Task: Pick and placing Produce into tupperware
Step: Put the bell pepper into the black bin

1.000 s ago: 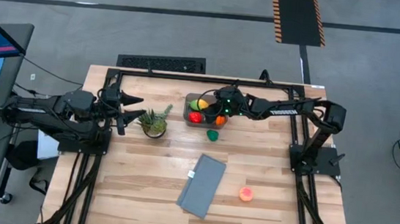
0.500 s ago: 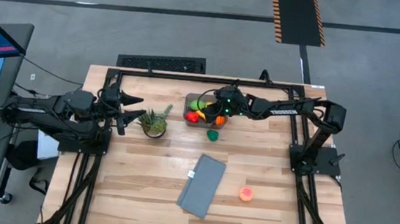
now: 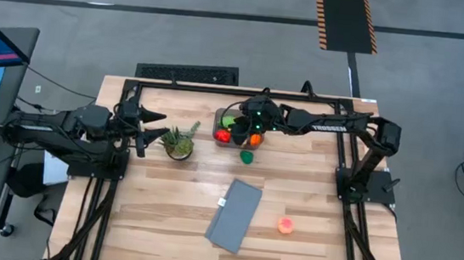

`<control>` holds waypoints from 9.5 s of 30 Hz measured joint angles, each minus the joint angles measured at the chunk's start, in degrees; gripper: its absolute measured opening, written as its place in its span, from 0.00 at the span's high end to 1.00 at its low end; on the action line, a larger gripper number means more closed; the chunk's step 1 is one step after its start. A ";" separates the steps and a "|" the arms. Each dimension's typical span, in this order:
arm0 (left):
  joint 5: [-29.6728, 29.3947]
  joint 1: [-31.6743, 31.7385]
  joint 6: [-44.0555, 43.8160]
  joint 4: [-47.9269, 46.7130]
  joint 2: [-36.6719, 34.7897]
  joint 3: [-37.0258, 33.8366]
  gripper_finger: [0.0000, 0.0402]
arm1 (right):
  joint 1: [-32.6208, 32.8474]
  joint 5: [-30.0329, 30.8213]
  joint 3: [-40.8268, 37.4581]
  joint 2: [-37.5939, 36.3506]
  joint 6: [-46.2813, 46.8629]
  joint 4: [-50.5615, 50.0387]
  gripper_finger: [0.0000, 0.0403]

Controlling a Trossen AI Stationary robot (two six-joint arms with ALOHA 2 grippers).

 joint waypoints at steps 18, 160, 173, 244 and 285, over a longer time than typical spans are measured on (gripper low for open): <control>0.02 -0.01 0.00 -1.52 -0.01 -0.01 0.43 | 5.90 7.15 -1.74 -8.63 0.55 -12.11 0.53; -1.53 0.00 -6.38 -16.10 -7.73 -0.01 0.43 | 17.88 18.17 -0.78 5.46 53.97 -22.23 0.24; -2.87 0.00 -6.93 -16.99 -9.04 -0.01 0.43 | 17.54 19.42 -0.89 5.79 52.17 -22.77 0.24; -3.02 0.00 -6.88 -17.69 -9.01 -0.01 0.43 | 12.67 12.99 -0.78 7.93 45.65 -19.67 0.24; -2.99 0.00 -7.02 -17.84 -9.01 -0.01 0.43 | 14.45 9.13 -0.78 7.87 39.55 -22.96 0.25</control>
